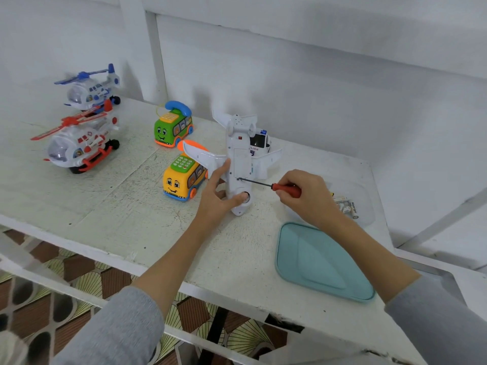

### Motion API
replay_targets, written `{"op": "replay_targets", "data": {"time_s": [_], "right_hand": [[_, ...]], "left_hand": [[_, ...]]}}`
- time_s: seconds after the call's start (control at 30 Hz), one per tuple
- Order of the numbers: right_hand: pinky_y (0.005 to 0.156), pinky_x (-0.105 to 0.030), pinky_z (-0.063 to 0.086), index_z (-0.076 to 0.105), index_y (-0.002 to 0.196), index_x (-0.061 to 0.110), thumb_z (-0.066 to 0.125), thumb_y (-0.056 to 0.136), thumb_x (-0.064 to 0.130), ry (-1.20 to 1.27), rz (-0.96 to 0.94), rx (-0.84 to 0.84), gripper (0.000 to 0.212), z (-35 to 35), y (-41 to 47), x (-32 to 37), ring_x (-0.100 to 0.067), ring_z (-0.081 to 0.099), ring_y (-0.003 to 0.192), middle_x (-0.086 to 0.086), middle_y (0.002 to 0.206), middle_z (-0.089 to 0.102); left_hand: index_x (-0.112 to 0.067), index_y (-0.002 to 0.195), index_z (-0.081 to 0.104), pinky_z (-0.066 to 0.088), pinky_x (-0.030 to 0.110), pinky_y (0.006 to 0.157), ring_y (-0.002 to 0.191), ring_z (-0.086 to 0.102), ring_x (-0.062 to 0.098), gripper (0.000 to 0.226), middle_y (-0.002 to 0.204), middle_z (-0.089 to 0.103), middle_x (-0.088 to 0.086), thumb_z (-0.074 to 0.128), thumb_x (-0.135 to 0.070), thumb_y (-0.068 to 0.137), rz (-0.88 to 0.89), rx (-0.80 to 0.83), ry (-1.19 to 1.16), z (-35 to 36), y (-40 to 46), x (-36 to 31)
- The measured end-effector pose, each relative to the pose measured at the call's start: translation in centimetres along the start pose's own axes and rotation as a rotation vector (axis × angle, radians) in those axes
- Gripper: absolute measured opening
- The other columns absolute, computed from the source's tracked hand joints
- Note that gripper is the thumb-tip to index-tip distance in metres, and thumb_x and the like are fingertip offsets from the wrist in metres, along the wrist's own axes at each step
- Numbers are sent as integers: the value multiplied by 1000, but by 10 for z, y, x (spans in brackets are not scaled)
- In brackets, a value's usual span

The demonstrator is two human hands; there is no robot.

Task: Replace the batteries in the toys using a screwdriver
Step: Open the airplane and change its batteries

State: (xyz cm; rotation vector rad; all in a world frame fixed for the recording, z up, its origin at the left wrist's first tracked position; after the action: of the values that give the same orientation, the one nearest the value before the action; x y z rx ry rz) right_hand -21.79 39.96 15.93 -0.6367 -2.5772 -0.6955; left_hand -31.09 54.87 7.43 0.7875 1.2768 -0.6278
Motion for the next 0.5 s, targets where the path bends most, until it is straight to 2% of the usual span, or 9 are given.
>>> {"op": "replay_targets", "data": {"time_s": [0.13,0.3,0.4,0.5], "right_hand": [[61,-33,43,63,76,4,66,79,6,-9,9,9,5,1,0,-2,-20,52,66,-3,70,60],[60,-37,46,62,75,8,66,79,7,-39,0,22,6,-2,-1,0,-19,52,65,0,70,59],[59,-34,45,63,81,9,62,83,13,-152,1,25,5,-5,0,7,-18,52,70,0,77,60],[58,-27,40,63,91,10,54,89,19,-358,-58,51,13,-5,5,21,-21,53,73,-3,87,60]], "left_hand": [[-47,127,39,53,21,84,111,58,8,75,134,44,-18,73,0,79,9,1,24,0,1,0],[-50,126,39,53,24,87,106,58,2,76,129,42,-26,75,-3,79,18,-3,84,1,2,0],[-48,127,38,53,20,84,102,58,-6,76,129,43,-25,75,-3,79,31,-9,103,2,2,0],[-50,126,38,52,25,91,113,56,6,77,133,43,-20,76,-4,78,40,-22,122,3,2,1]]}}
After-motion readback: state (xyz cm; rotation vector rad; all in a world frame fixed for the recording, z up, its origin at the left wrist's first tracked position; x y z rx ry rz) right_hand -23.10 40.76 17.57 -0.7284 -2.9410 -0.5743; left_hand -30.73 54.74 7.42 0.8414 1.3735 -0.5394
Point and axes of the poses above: each hand's wrist, its own y-axis towards the middle knuckle, its own z-axis out of the palm, x = y × z, the point moved 7 cm from there along y, towards the middle knuckle
